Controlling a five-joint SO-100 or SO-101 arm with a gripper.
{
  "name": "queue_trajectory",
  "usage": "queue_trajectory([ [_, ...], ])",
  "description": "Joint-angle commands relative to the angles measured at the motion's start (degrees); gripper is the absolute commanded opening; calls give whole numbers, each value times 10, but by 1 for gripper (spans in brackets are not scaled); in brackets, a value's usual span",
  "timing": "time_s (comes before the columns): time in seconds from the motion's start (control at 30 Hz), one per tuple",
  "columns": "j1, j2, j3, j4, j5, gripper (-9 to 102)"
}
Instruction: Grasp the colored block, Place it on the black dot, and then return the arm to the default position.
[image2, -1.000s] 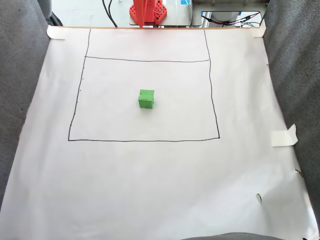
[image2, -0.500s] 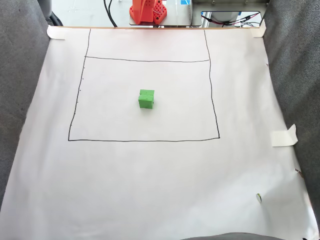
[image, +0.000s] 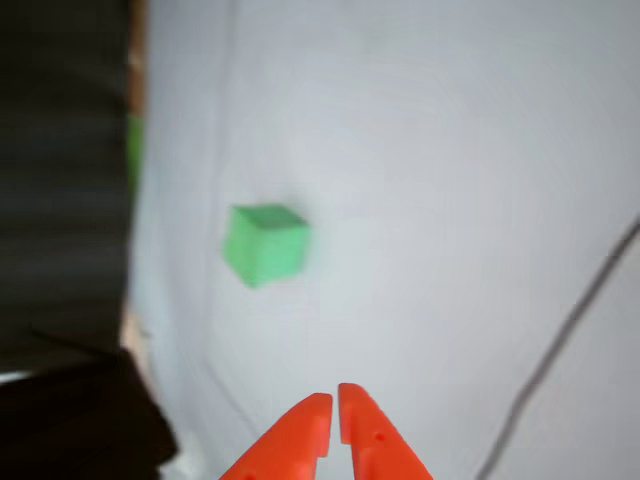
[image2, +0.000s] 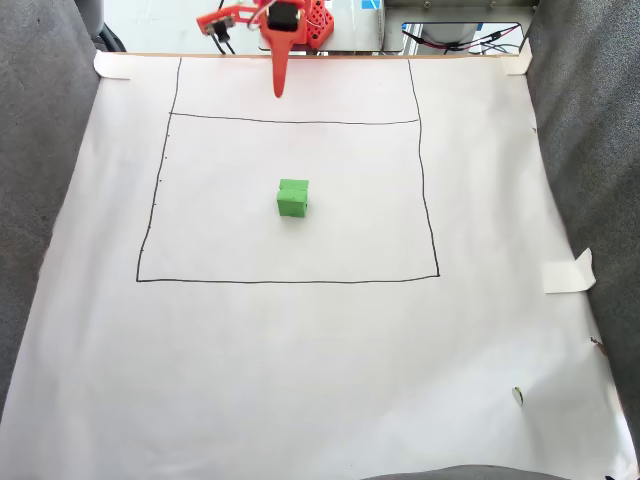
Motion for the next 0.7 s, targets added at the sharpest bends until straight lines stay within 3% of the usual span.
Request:
queue_trajectory([
  [0.0, -6, 4, -4, 20, -12, 0],
  [0.67, -36, 4, -7, 149, -28, 0],
])
